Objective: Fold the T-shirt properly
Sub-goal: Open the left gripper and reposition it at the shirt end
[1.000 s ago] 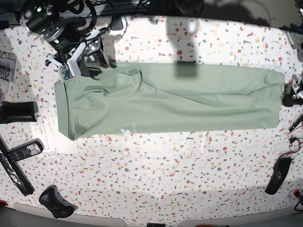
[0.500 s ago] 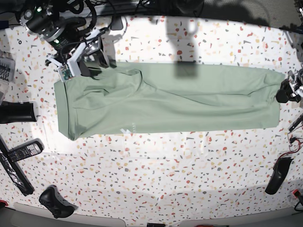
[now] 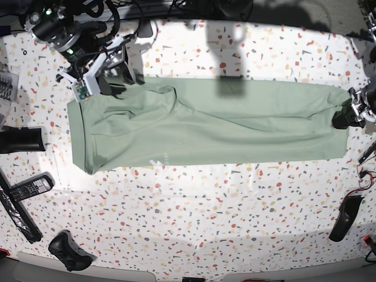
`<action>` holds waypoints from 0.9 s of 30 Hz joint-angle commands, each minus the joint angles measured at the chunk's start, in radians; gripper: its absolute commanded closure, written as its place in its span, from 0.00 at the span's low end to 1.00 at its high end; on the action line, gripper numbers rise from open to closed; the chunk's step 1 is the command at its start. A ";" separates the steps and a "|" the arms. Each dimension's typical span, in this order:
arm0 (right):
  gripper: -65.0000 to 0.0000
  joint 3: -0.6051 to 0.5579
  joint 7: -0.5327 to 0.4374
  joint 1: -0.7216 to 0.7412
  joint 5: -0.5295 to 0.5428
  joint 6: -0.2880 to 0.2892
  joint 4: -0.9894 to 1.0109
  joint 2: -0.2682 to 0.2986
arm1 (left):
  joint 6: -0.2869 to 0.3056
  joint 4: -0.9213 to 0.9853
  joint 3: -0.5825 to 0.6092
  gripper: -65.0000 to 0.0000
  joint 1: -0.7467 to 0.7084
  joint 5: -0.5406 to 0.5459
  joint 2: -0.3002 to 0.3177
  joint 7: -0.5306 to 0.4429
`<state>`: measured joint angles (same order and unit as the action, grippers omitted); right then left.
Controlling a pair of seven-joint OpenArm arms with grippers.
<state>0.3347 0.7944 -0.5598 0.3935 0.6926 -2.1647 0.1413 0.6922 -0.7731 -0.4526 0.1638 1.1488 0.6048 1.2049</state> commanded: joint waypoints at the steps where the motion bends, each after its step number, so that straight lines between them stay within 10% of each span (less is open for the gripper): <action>1: 0.48 0.003 -0.019 0.001 0.011 0.006 -0.022 0.006 | 0.006 -0.012 -0.004 0.54 0.016 0.021 0.024 -0.005; 12: 0.48 0.003 0.000 0.034 0.013 0.006 -0.022 0.006 | 0.006 -0.012 -0.004 0.57 0.016 0.023 0.024 -0.027; 19: 0.48 0.003 0.008 0.034 0.056 0.006 -0.022 0.005 | 0.006 -0.012 -0.004 0.99 0.016 0.023 0.025 -0.039; 27: 0.48 0.003 0.018 0.034 0.056 0.006 -0.022 0.006 | 0.006 -0.012 -0.004 1.00 0.018 0.023 0.025 -0.118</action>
<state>0.3347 0.8322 -0.5289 0.4278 0.6926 -2.1647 0.1417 0.6891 -0.7731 -0.4526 0.1638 1.1484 0.6044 1.0992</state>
